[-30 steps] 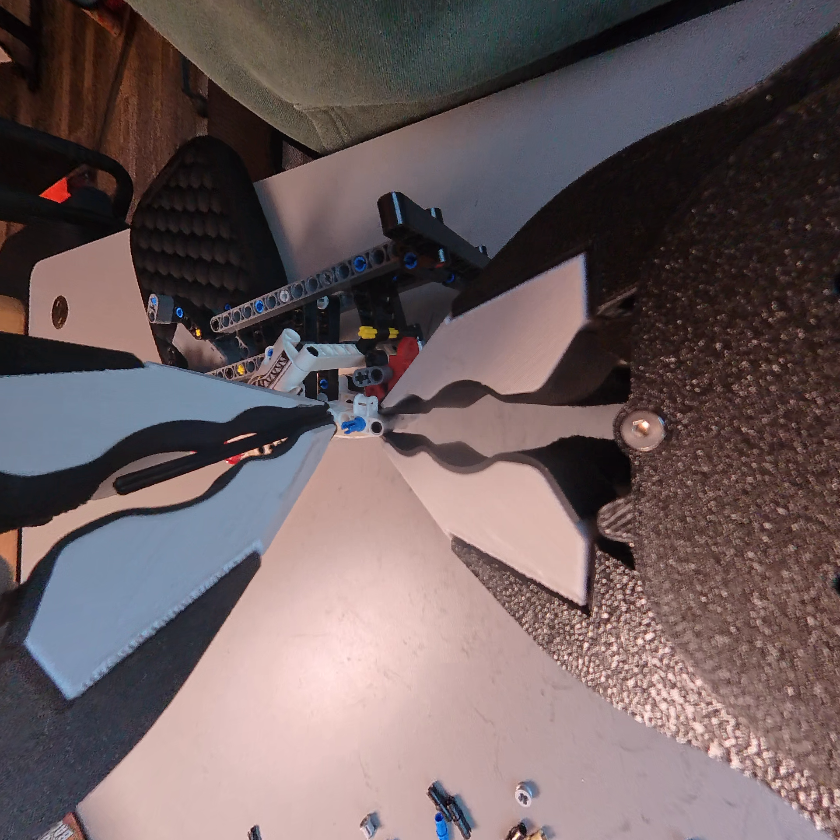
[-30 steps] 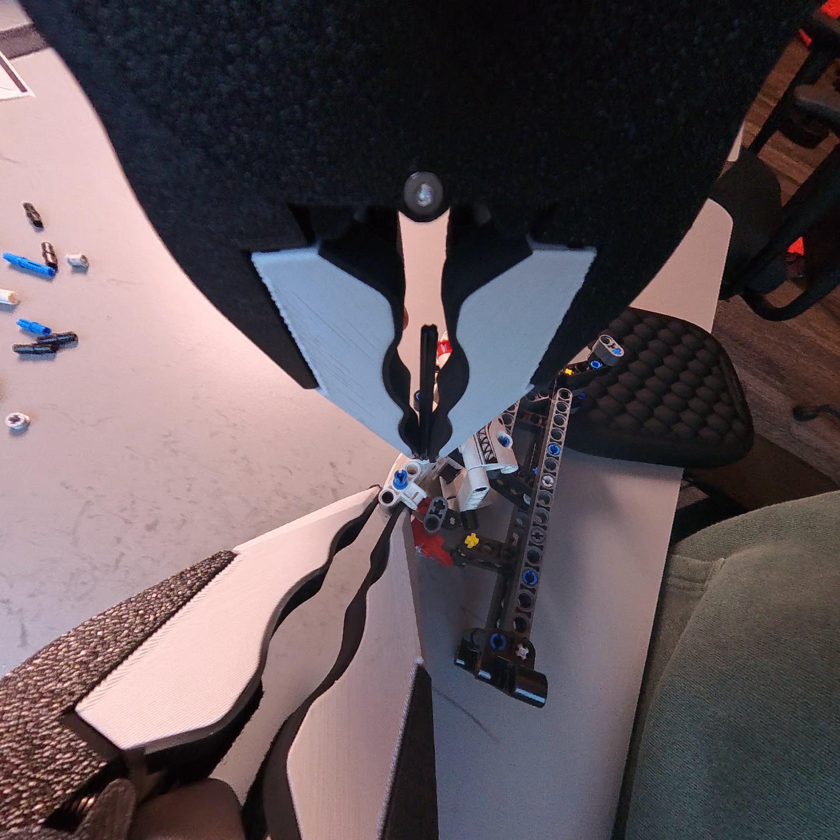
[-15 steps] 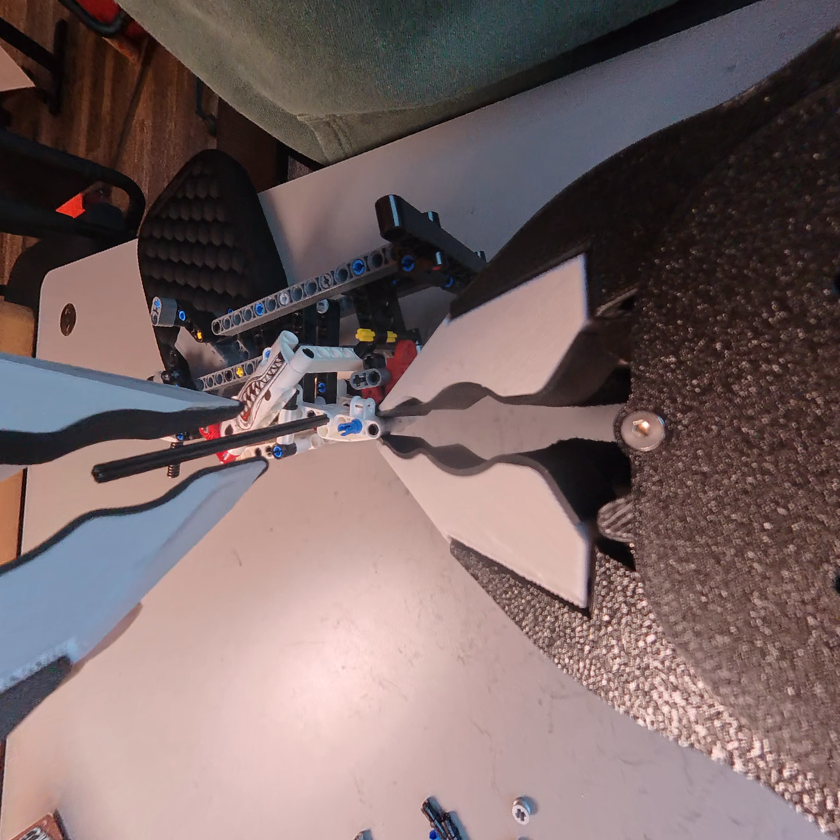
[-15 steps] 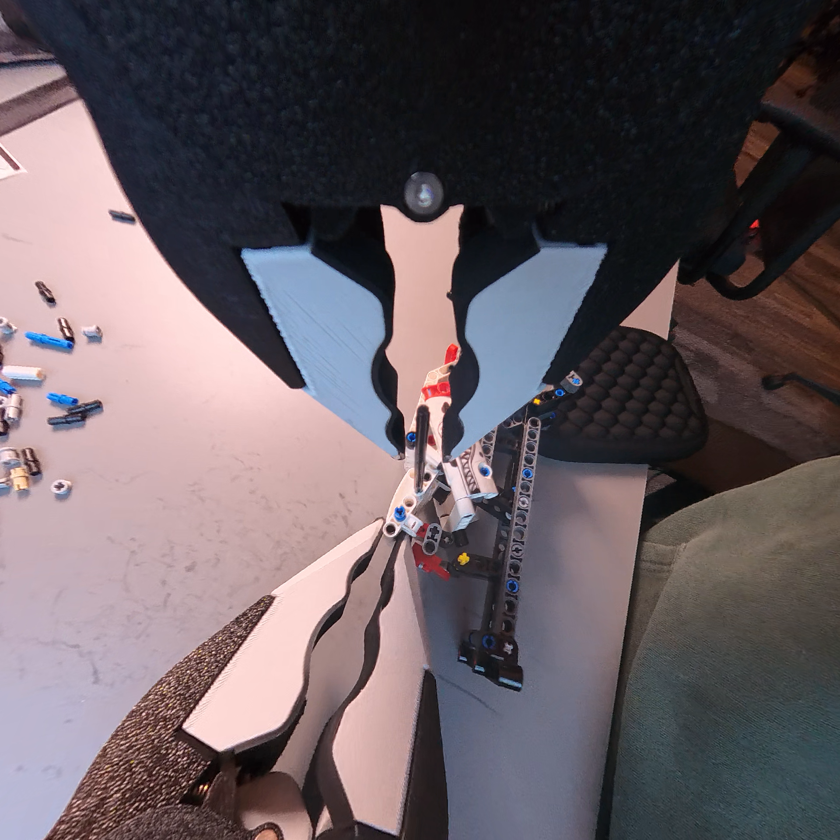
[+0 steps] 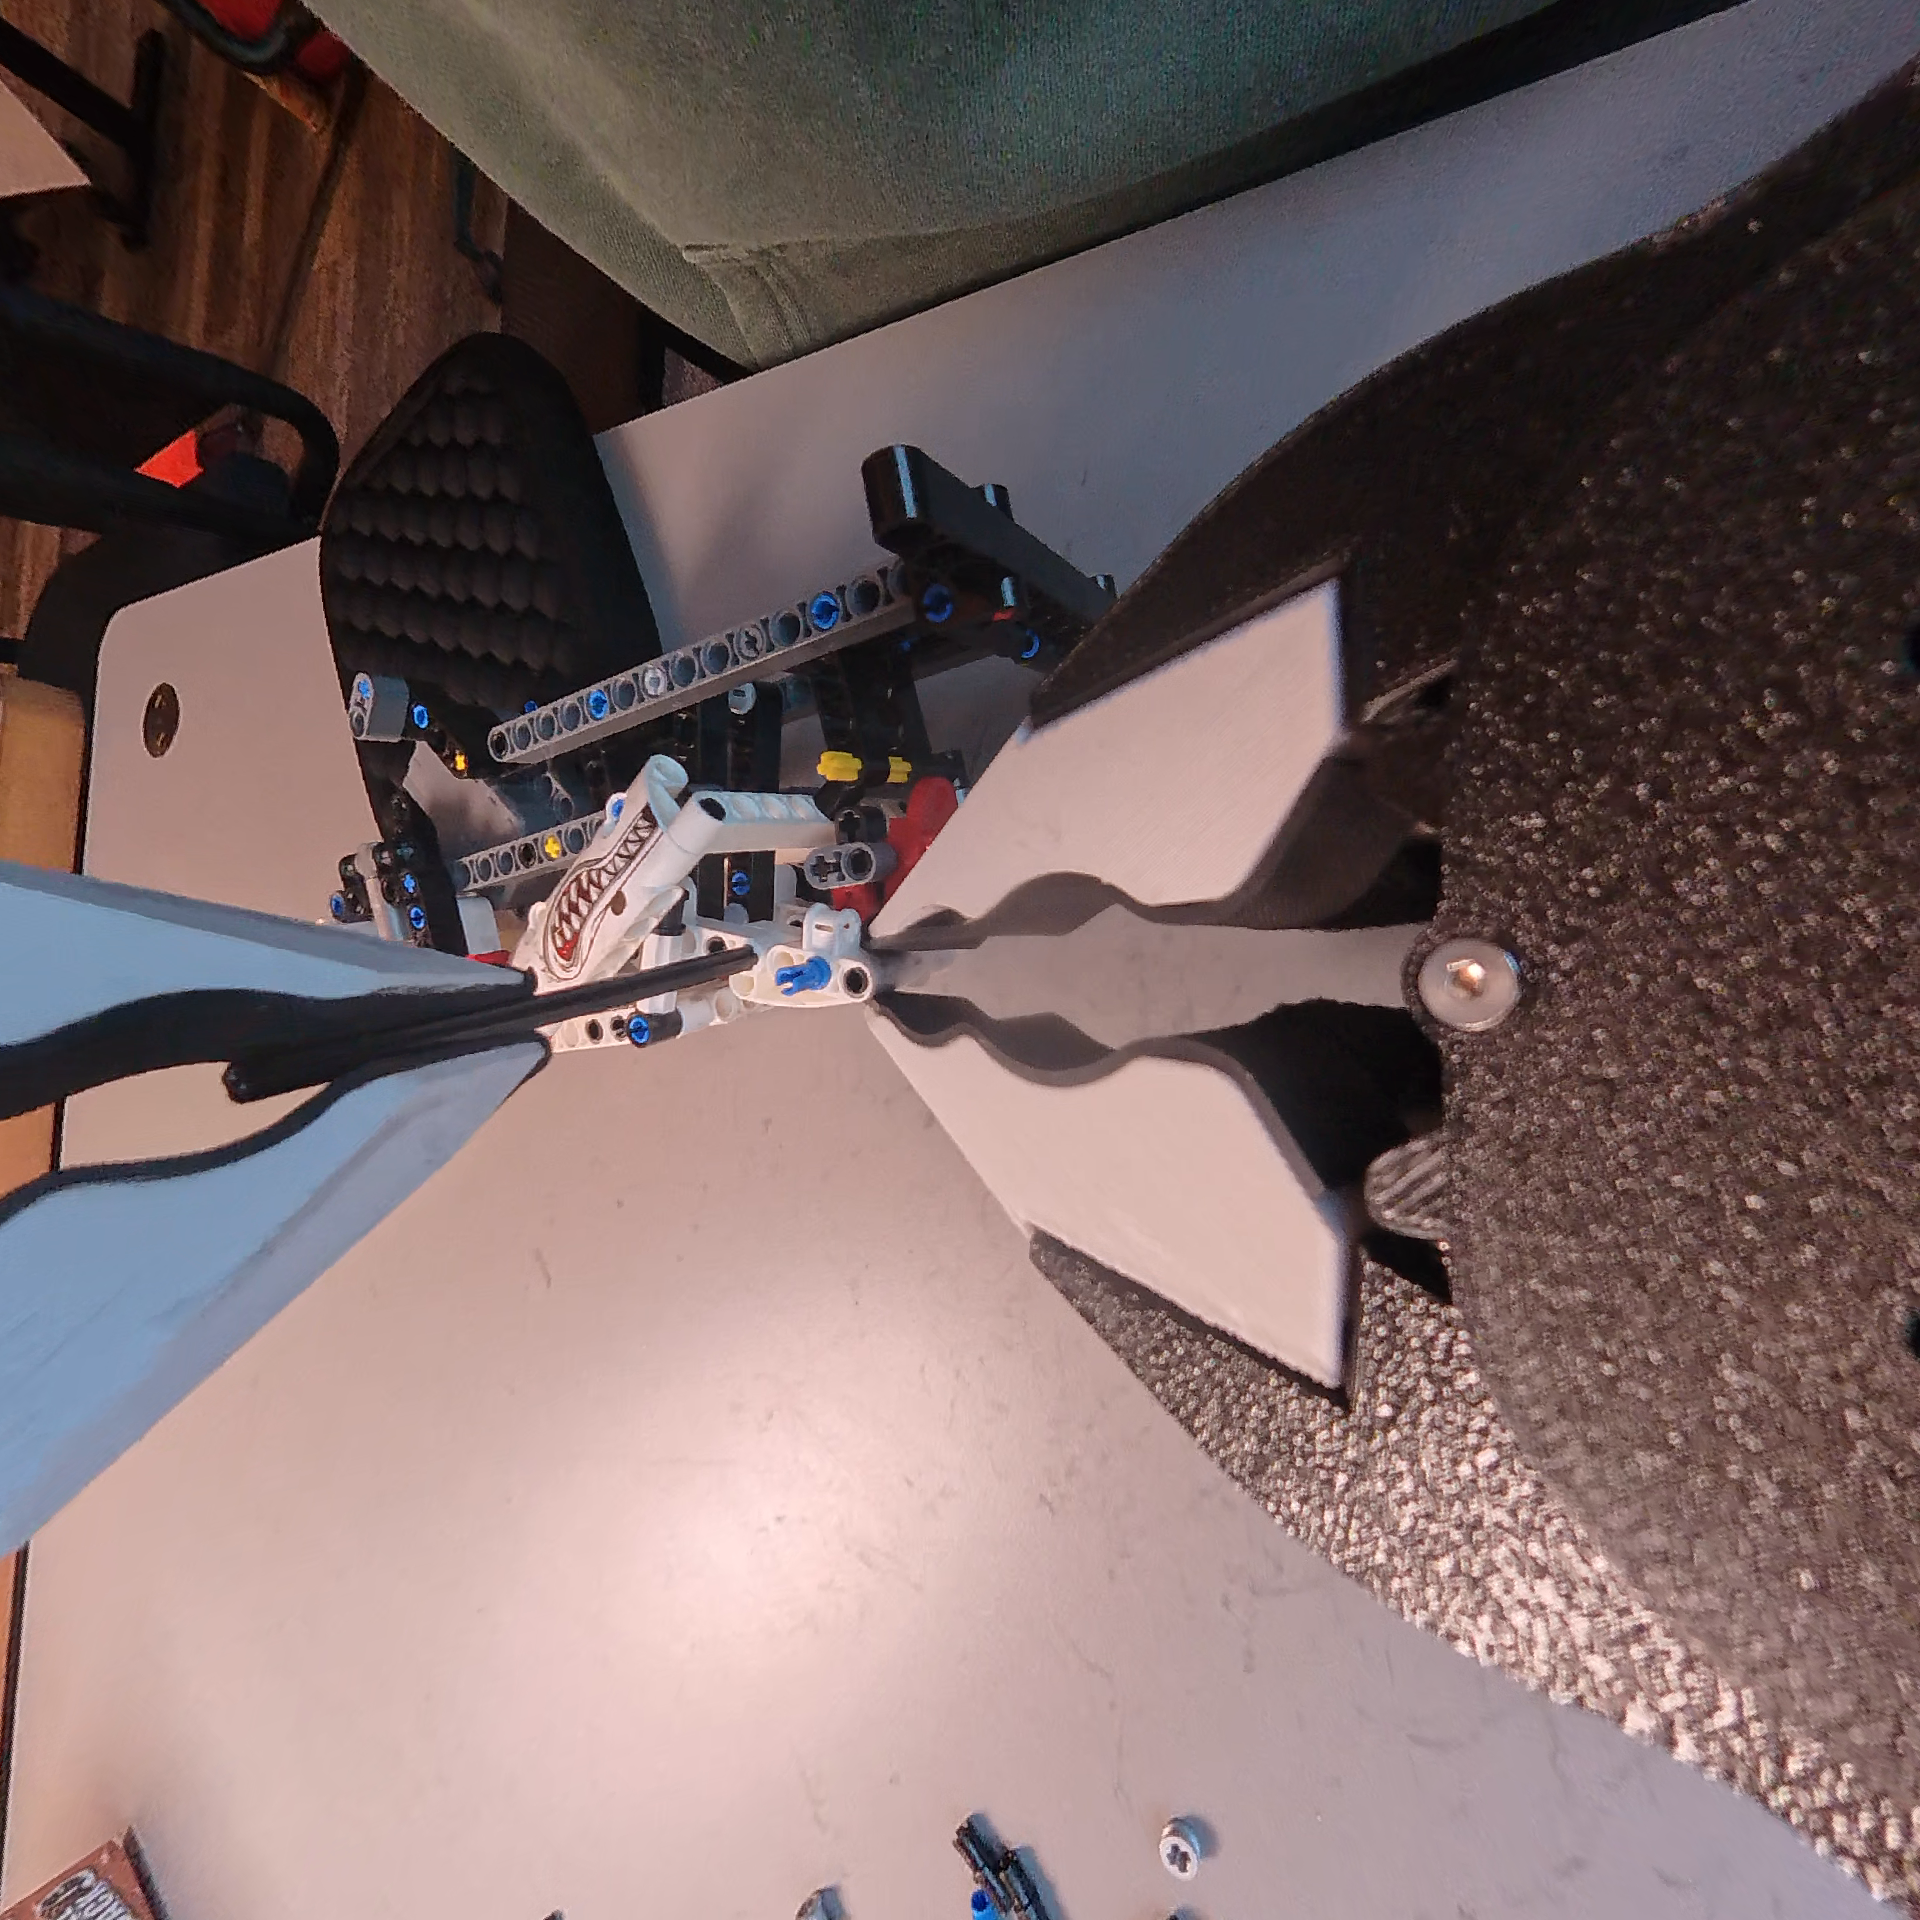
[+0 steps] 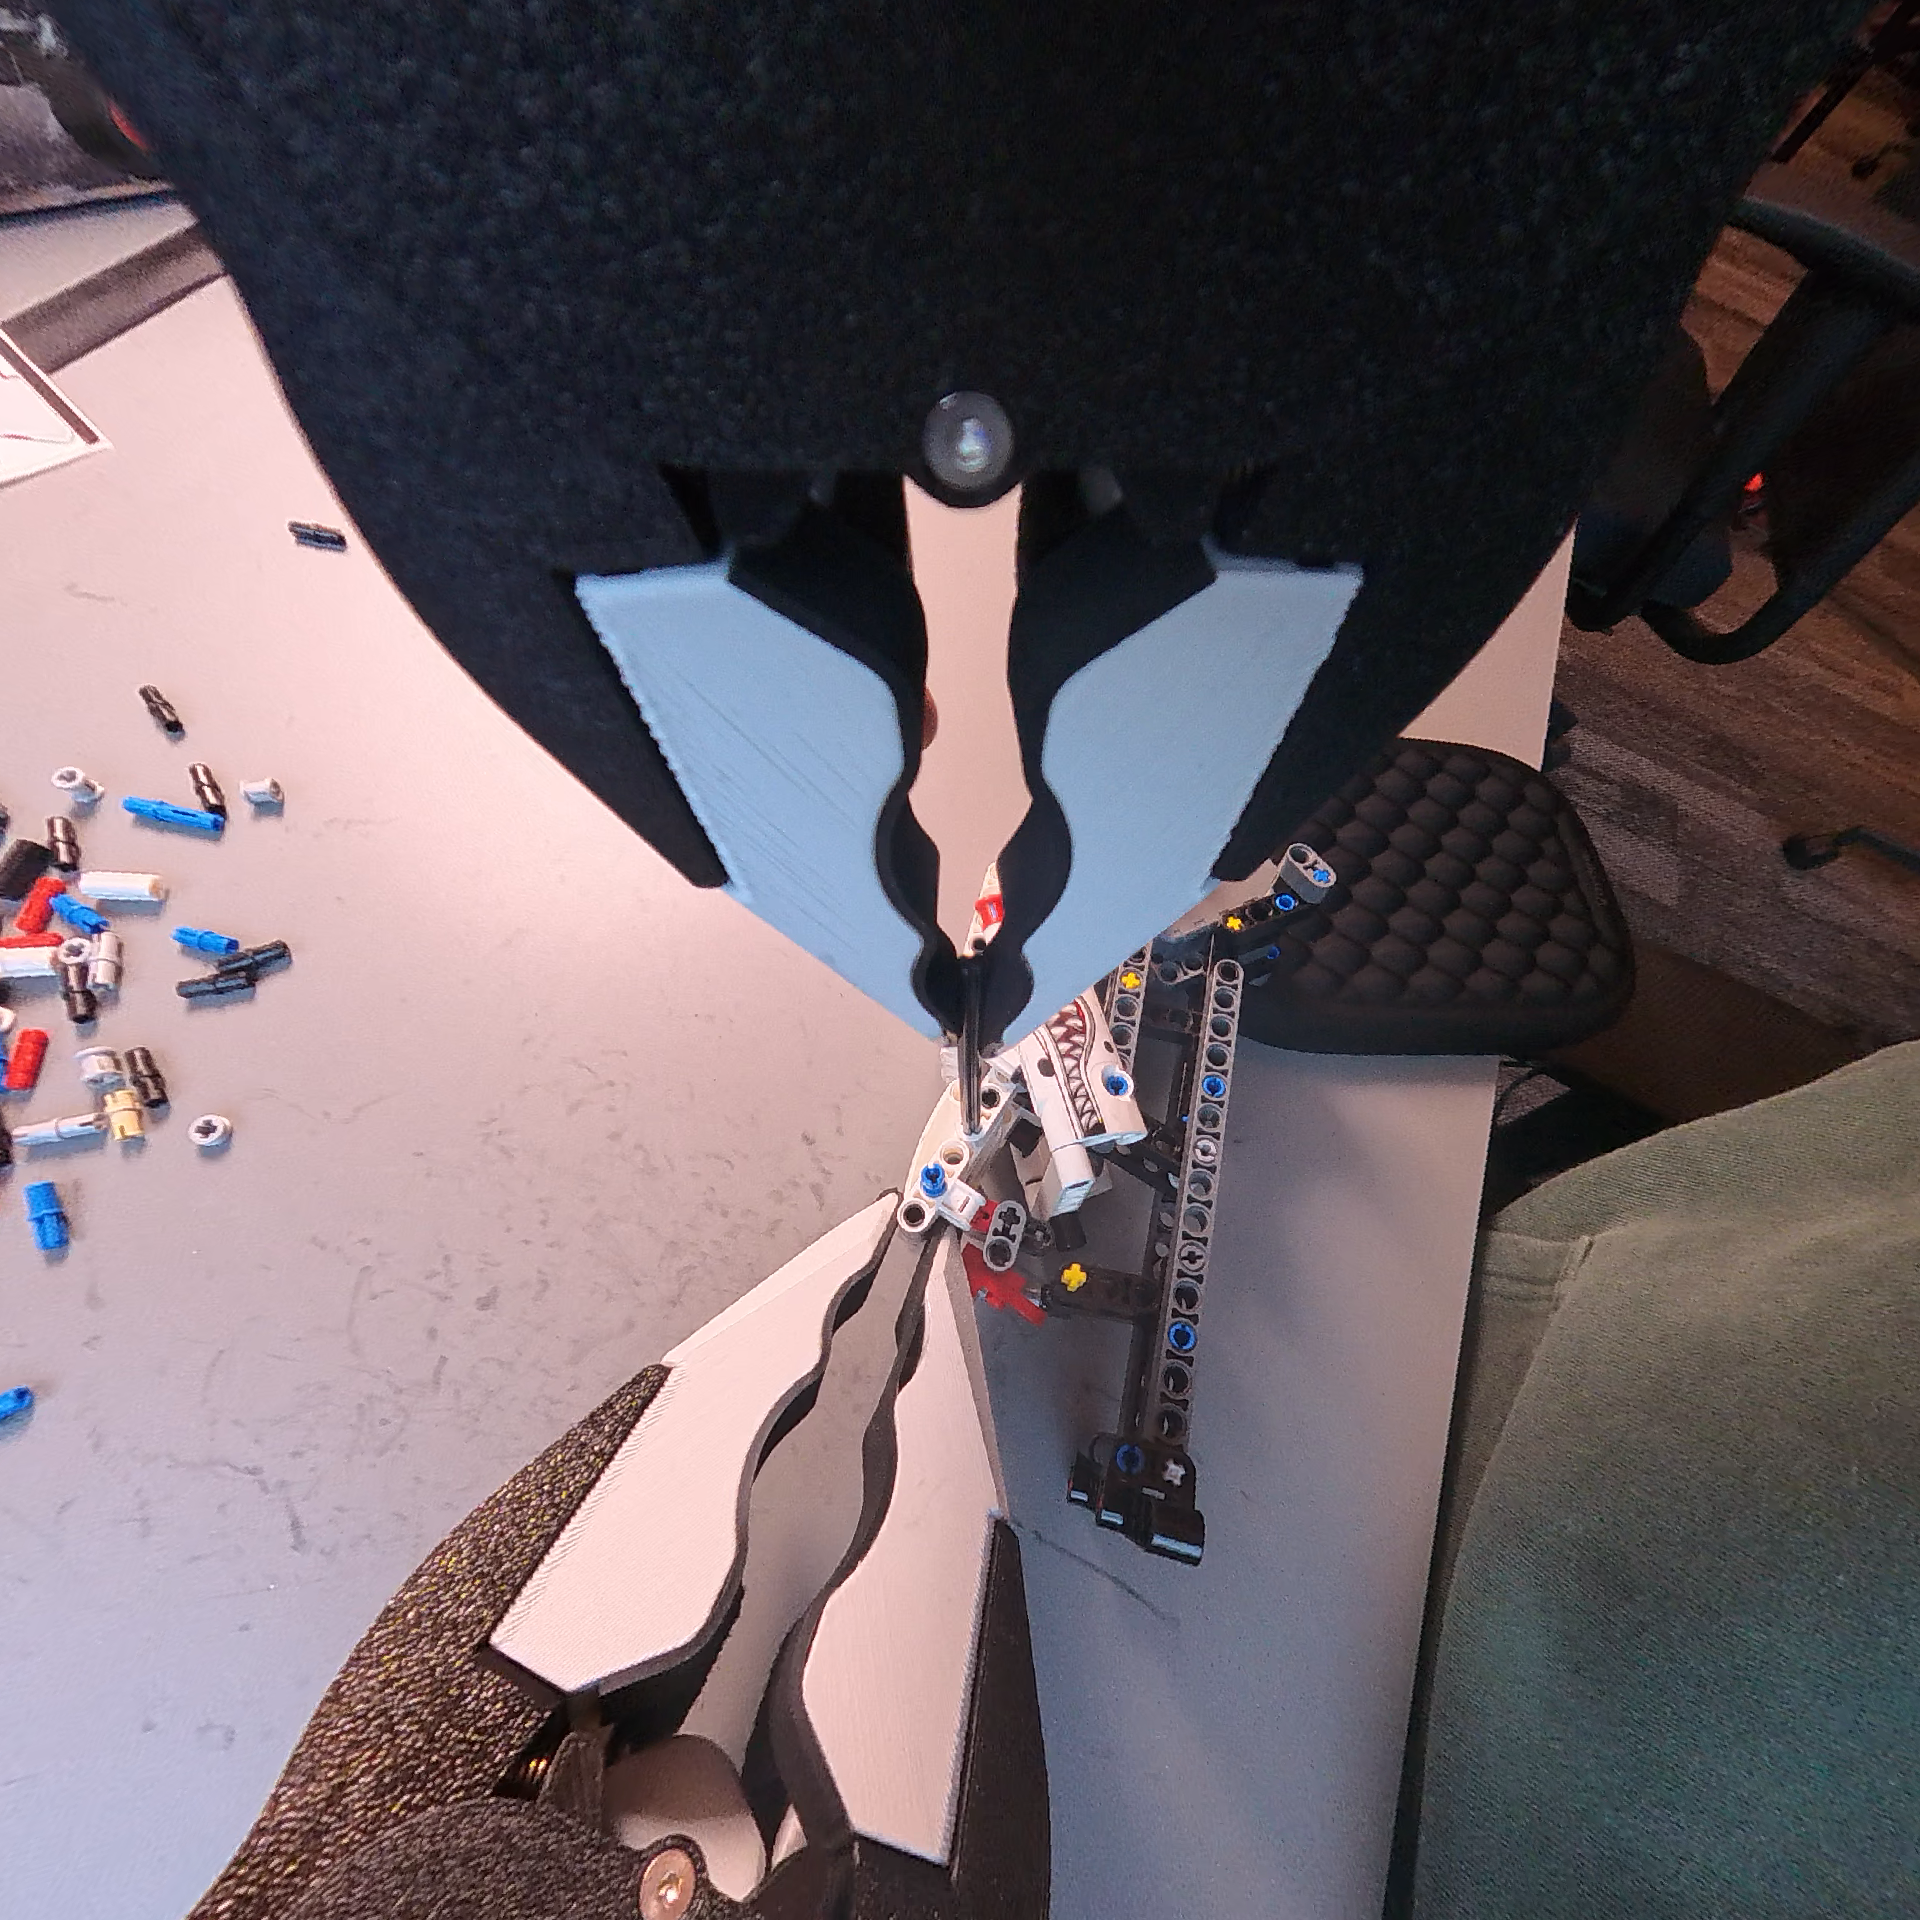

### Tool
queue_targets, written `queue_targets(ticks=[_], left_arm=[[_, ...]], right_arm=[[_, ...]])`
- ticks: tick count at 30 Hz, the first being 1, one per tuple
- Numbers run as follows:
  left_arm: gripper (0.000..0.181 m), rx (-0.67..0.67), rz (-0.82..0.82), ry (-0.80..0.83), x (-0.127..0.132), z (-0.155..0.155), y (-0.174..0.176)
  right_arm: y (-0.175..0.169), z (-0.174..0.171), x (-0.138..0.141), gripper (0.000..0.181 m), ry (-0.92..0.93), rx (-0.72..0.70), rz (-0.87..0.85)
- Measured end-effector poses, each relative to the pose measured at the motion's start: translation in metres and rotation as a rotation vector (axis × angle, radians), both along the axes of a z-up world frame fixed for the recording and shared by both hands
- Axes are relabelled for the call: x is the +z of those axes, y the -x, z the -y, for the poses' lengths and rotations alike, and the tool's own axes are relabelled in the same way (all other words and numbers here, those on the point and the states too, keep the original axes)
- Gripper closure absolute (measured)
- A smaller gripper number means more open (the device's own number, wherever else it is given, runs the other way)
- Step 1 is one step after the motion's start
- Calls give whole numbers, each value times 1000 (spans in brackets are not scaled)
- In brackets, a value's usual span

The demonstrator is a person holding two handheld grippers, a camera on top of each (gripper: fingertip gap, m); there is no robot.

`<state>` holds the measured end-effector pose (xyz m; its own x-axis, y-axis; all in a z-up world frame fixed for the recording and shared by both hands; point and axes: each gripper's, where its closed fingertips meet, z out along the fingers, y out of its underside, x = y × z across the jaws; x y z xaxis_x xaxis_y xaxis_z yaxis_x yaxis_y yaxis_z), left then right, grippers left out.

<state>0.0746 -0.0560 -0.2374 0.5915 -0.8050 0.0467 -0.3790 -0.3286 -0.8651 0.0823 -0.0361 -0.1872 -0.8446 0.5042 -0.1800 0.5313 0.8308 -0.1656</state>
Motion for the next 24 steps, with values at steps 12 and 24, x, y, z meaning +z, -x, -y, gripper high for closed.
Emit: queue_targets(ticks=[12, 24], left_arm=[[175, 5, 0, 2, 0, 1, -1], [177, 56, -35, -100, 19, -7, 9]], right_arm=[[2, 6, -2, 180, -14, 16, 51], [-1, 7, 11, 180, -63, -9, -123]])
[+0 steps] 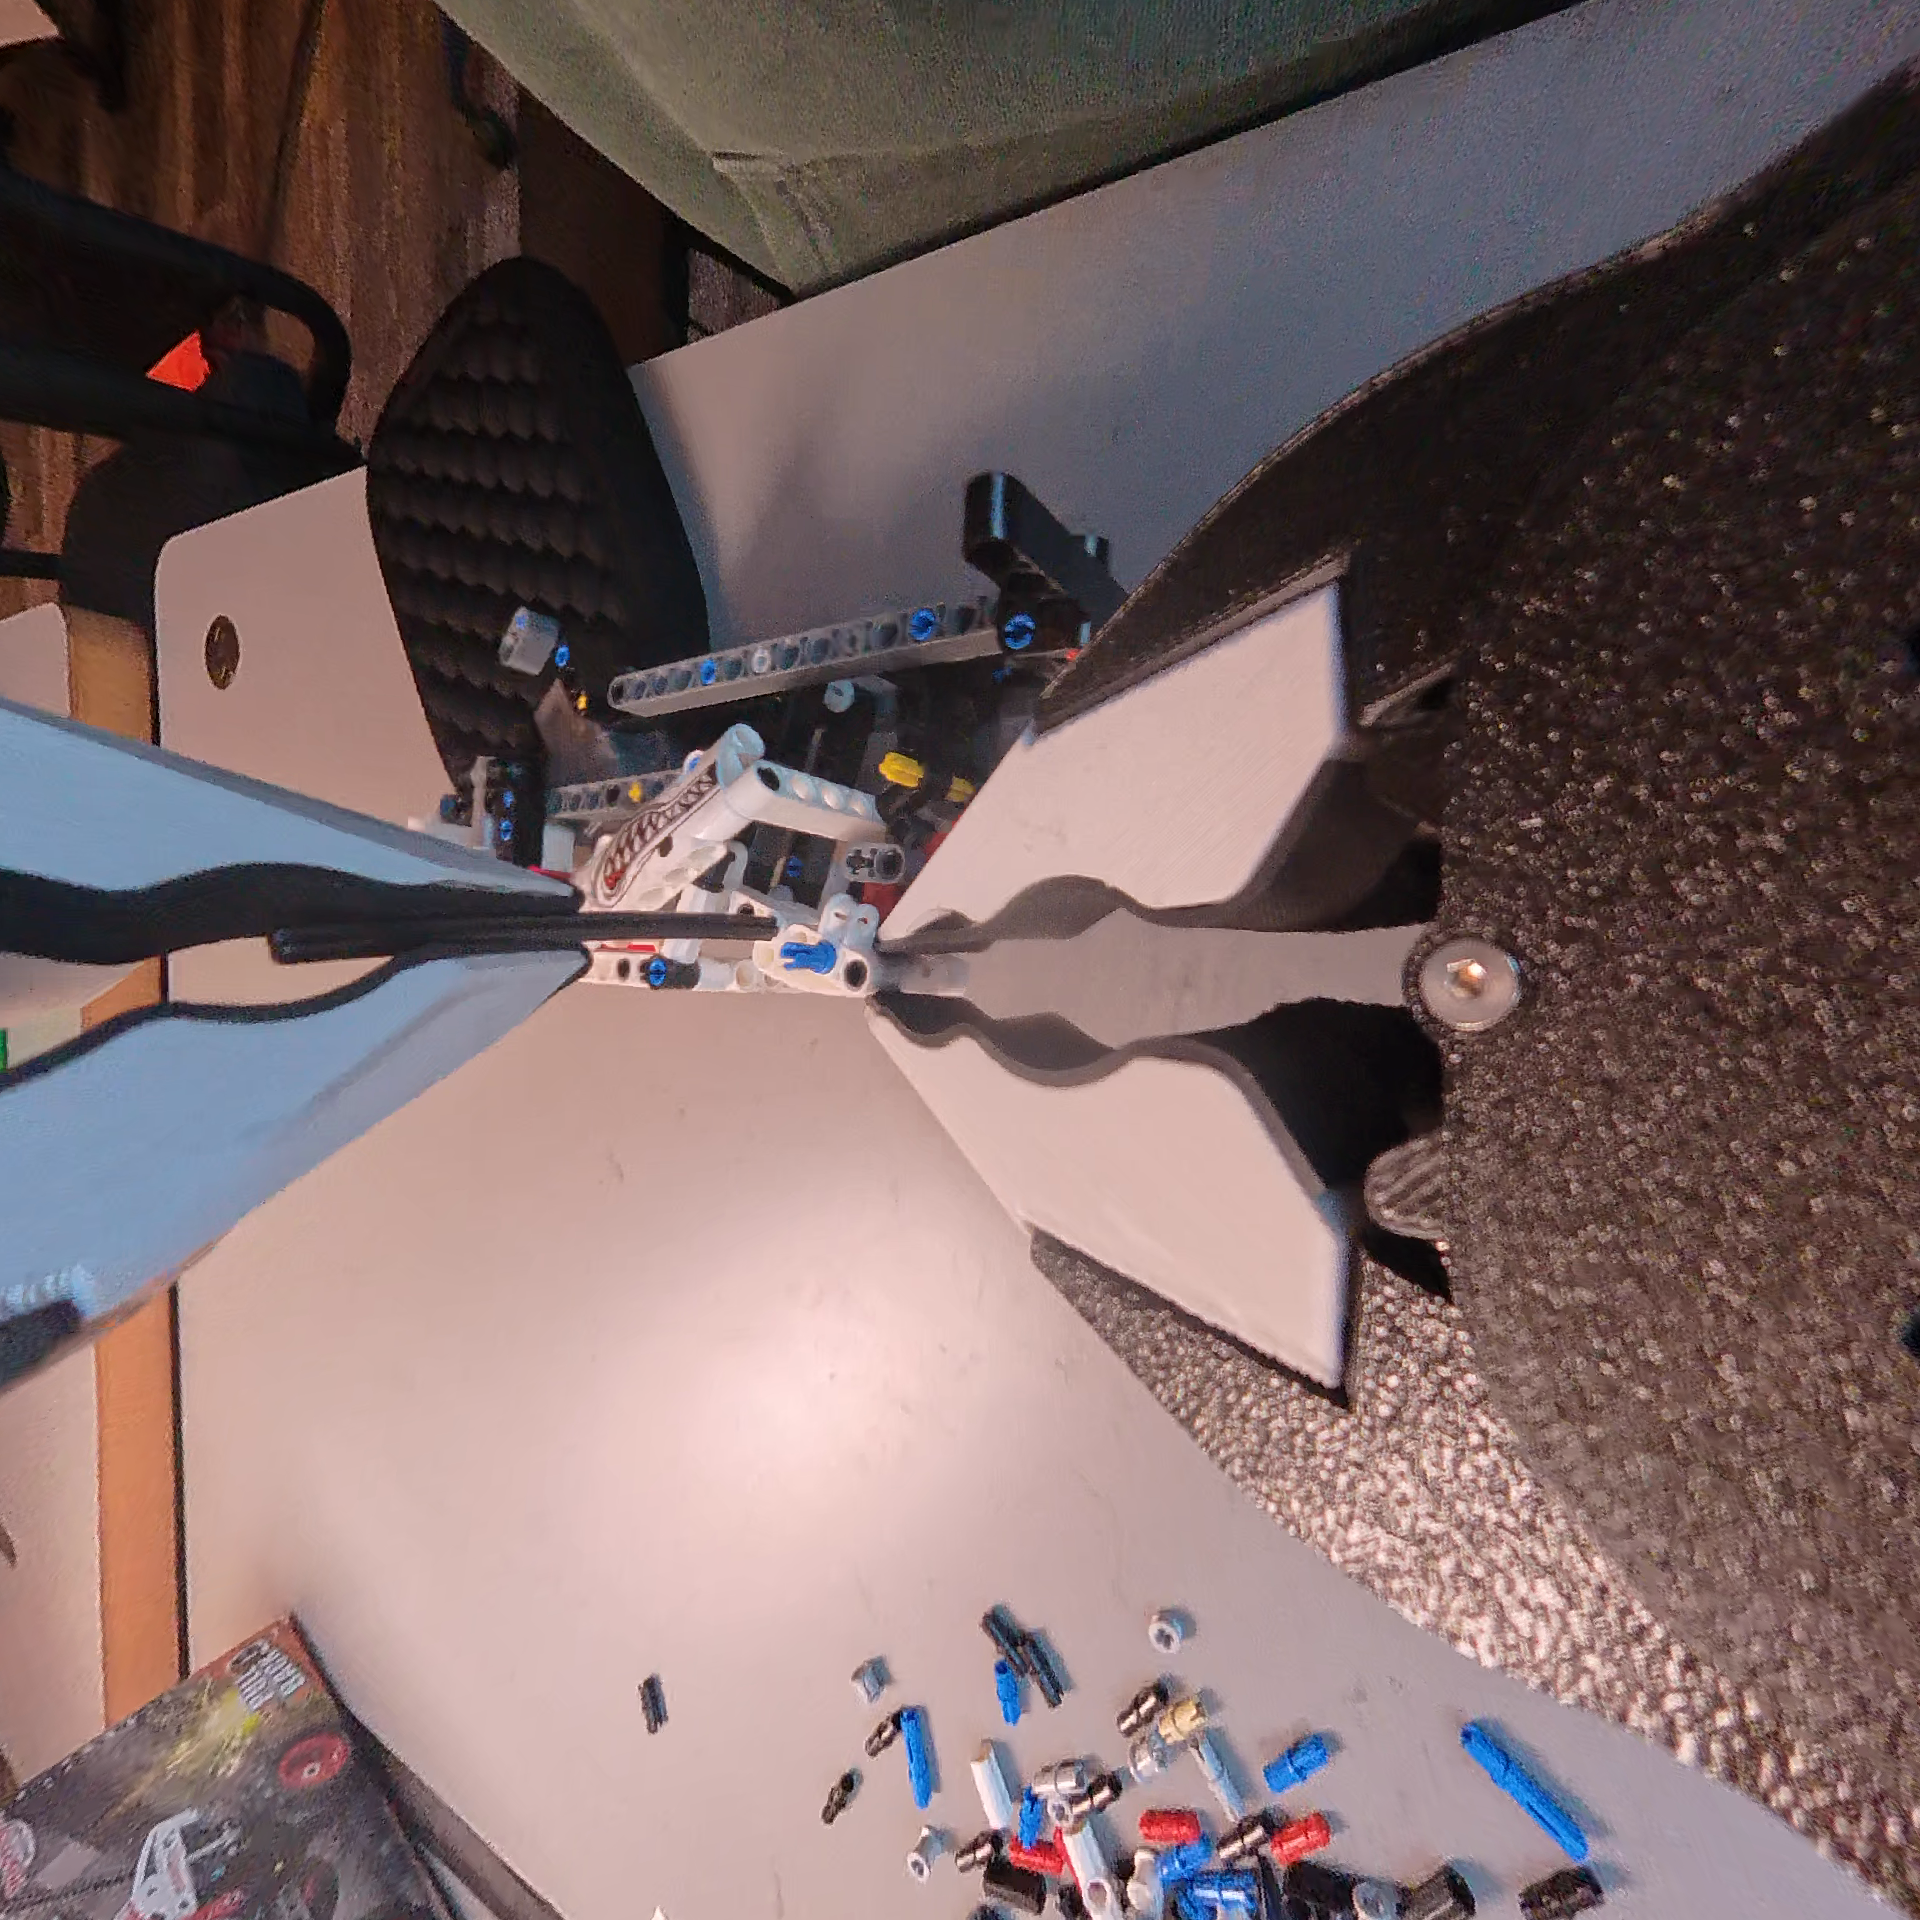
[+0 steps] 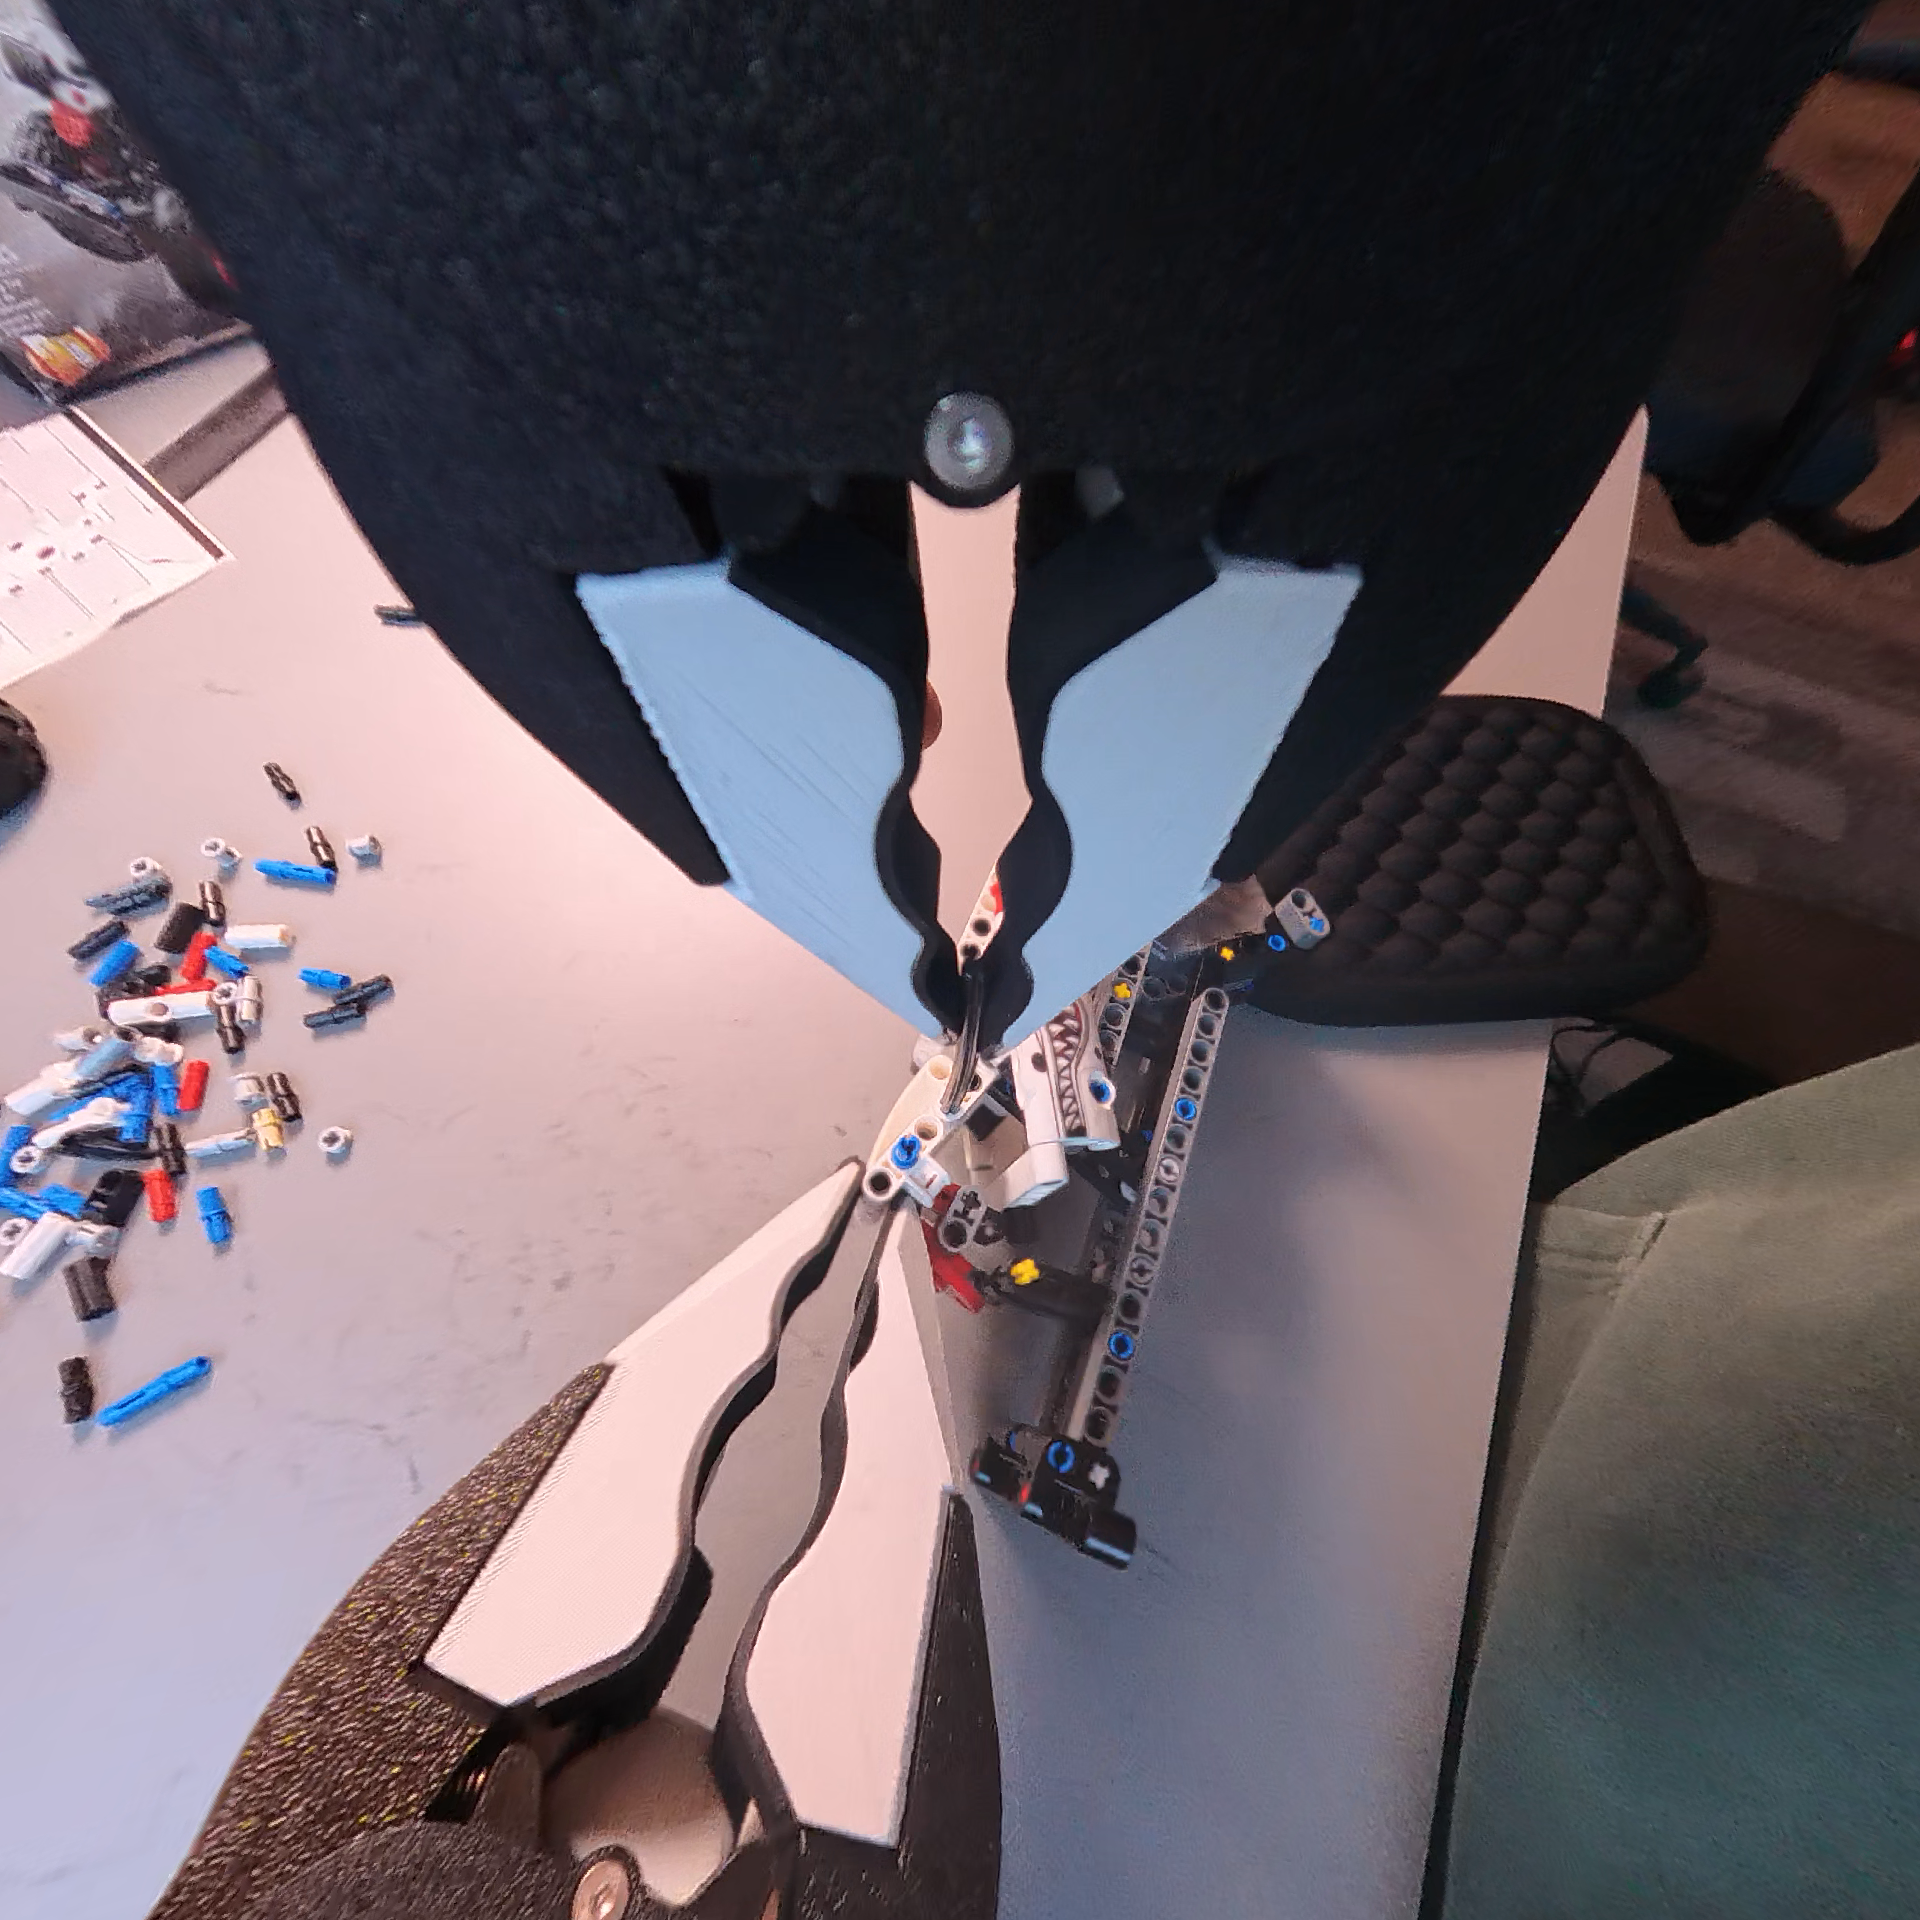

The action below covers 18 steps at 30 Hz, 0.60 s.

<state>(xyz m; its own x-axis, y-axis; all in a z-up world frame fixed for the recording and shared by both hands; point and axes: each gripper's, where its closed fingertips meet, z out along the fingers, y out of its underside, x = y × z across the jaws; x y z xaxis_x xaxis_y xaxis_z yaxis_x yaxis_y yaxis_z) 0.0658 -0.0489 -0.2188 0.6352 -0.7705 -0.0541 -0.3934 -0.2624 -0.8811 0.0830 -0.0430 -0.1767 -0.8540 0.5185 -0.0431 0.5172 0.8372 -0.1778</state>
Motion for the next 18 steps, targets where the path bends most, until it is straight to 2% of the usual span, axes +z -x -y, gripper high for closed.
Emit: queue_targets(ticks=[9, 18], left_arm=[[178, 12, -49, -8, -1, -1, -4], [178, 11, -76, -9, -4, 1, -5]], right_arm=[[-3, 1, -3, 180, -82, -4, -115], [-2, 6, -8, 180, -101, 1, -68]])
